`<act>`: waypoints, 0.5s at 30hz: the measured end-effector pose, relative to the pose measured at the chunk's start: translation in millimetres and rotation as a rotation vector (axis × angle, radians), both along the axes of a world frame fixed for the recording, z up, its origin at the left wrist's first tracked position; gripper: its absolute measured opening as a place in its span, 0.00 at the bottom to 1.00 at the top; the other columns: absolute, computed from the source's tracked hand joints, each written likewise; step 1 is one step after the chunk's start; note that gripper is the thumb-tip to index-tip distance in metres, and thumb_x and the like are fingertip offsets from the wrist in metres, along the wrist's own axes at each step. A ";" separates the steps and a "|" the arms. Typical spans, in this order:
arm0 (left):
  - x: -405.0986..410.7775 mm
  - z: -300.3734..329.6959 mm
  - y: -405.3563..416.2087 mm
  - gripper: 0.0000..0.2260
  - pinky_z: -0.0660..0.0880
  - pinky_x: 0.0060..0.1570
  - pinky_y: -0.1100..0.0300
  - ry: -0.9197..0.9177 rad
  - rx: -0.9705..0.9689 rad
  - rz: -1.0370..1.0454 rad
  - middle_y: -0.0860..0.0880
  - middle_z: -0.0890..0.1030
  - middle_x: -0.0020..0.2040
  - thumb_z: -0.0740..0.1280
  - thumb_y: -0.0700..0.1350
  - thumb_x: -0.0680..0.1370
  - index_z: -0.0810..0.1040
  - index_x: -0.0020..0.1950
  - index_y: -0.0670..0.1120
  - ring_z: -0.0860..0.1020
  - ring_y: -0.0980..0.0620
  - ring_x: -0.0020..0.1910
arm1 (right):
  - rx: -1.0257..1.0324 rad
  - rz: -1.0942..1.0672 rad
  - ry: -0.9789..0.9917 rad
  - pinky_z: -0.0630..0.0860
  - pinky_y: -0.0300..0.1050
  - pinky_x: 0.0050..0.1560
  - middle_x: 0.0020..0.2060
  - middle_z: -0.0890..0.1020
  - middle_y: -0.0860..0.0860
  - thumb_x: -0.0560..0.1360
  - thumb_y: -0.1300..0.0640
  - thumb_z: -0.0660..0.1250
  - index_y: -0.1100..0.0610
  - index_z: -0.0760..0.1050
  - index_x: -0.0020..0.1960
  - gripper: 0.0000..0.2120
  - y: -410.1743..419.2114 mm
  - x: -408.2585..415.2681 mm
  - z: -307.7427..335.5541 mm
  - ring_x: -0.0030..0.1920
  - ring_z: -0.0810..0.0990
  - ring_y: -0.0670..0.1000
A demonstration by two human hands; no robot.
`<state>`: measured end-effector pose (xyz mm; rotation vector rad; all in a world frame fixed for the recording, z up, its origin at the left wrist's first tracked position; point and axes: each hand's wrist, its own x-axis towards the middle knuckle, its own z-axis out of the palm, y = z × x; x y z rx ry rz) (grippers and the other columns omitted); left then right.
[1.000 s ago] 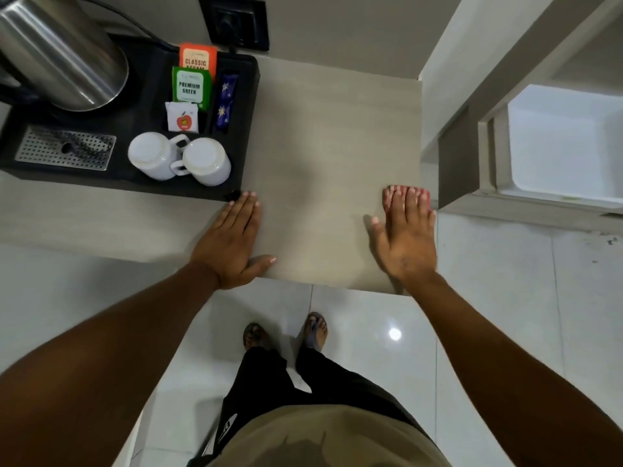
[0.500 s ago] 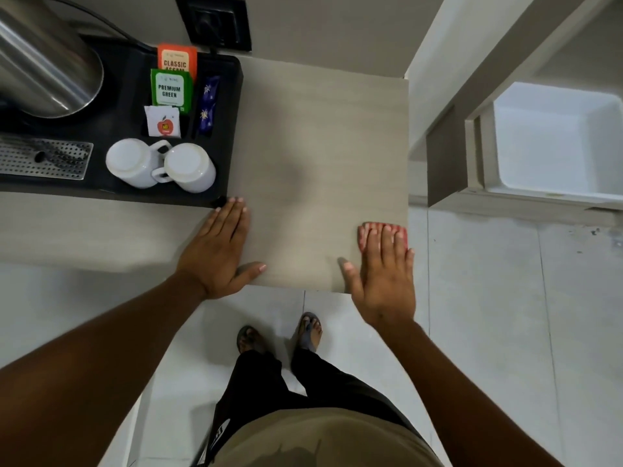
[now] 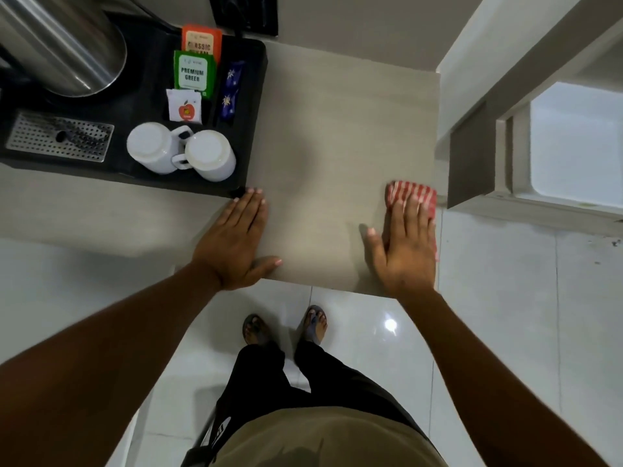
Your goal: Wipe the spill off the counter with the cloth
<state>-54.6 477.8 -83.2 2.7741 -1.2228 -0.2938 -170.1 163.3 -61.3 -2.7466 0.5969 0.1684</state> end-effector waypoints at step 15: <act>0.6 0.2 -1.9 0.47 0.45 0.83 0.46 -0.012 0.019 0.021 0.35 0.49 0.84 0.53 0.72 0.79 0.47 0.83 0.37 0.44 0.40 0.84 | -0.017 -0.025 -0.009 0.42 0.58 0.80 0.82 0.48 0.59 0.77 0.27 0.46 0.57 0.47 0.82 0.45 -65.9 218.2 10.7 0.81 0.43 0.59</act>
